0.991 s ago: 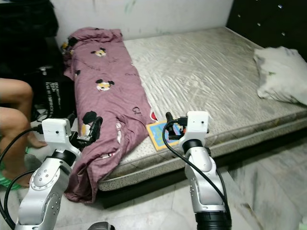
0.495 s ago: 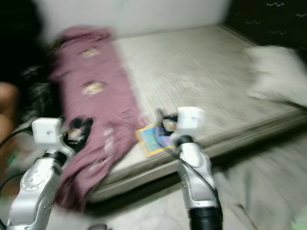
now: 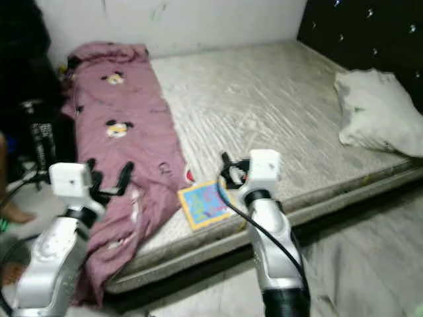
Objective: Clean up the room
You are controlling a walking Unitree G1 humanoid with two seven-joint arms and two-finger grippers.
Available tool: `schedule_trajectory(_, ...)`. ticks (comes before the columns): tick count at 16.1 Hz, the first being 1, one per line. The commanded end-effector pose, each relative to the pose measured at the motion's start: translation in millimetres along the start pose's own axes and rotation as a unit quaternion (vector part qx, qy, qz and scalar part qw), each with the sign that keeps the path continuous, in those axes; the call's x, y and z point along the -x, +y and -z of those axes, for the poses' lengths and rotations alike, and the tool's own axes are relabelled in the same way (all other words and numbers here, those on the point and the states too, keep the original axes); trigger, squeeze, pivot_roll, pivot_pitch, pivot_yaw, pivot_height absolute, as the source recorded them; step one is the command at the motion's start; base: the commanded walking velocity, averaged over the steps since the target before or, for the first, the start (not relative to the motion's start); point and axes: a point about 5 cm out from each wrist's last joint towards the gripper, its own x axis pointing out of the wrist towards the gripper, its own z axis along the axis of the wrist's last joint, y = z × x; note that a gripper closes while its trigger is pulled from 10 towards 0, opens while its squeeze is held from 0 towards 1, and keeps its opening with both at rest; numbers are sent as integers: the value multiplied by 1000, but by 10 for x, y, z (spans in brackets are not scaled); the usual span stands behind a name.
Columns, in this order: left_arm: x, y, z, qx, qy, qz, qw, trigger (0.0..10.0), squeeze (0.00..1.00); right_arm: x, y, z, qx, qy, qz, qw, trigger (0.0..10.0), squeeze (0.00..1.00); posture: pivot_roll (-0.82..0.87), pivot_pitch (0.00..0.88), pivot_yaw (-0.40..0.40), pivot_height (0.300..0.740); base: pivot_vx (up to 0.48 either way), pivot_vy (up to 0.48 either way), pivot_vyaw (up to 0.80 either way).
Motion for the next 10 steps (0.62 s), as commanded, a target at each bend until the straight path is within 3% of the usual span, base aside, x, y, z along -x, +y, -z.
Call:
schedule_trajectory(1,-32,-89,-15,8,-4,14,1000,10000,0,23,-121,24,7,7,19,1000,10000,0,31,0,-23,740,277,0,0)
schedule_trajectory(7,-36,-81,-10,6,-2,12,1000,10000,0,19,-114,25,10,7,17,1000,10000,0,32,0,-23,740,285,0,0)
schedule_trajectory(10,-37,-87,4,0,1,10,1000,10000,0,19,-115,32,6,6,18,1000,10000,0,36,0,-25,740,0,0,0)
